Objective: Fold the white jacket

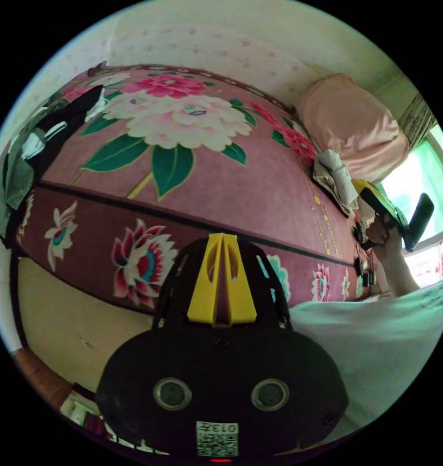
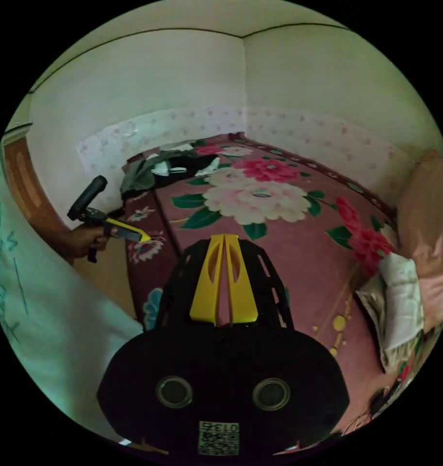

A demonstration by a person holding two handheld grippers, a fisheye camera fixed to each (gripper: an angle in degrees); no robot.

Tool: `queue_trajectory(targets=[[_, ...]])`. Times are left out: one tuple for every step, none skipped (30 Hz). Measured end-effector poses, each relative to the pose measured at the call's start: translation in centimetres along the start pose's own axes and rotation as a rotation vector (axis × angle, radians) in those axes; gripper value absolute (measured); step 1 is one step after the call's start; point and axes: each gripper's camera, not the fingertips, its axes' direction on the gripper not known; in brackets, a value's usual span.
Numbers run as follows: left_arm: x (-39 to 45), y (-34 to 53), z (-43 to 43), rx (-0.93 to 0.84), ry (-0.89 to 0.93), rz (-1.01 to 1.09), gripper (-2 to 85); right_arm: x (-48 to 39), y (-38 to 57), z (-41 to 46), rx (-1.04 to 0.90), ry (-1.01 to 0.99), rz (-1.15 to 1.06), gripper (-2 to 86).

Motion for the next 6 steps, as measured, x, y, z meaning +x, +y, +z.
queue_trajectory(targets=[[-3.3,1.4,-1.6,0.032,-0.012,-0.011,-0.4,-2.6,-2.3,2.0,0.005,-0.079,-0.025,0.0],[-6.8,2.9,-3.2,0.069,-0.022,-0.022,-0.4,-5.2,-4.5,4.2,-0.011,-0.14,-0.055,0.0],[-8.6,3.7,-4.1,0.085,-0.028,-0.03,-0.4,-6.6,-5.6,5.4,-0.029,-0.162,-0.061,0.0],[-12.3,5.3,-5.8,0.118,-0.041,-0.047,-0.4,-9.1,-7.5,7.6,-0.037,-0.194,-0.055,-0.1],[-16.2,7.1,-7.5,0.151,-0.052,-0.057,-0.4,-11.5,-9.4,9.7,-0.027,-0.236,-0.024,-0.1],[-18.2,8.1,-8.4,0.162,-0.061,-0.062,-0.4,-12.7,-10.3,10.8,-0.027,-0.258,-0.007,-0.1]])
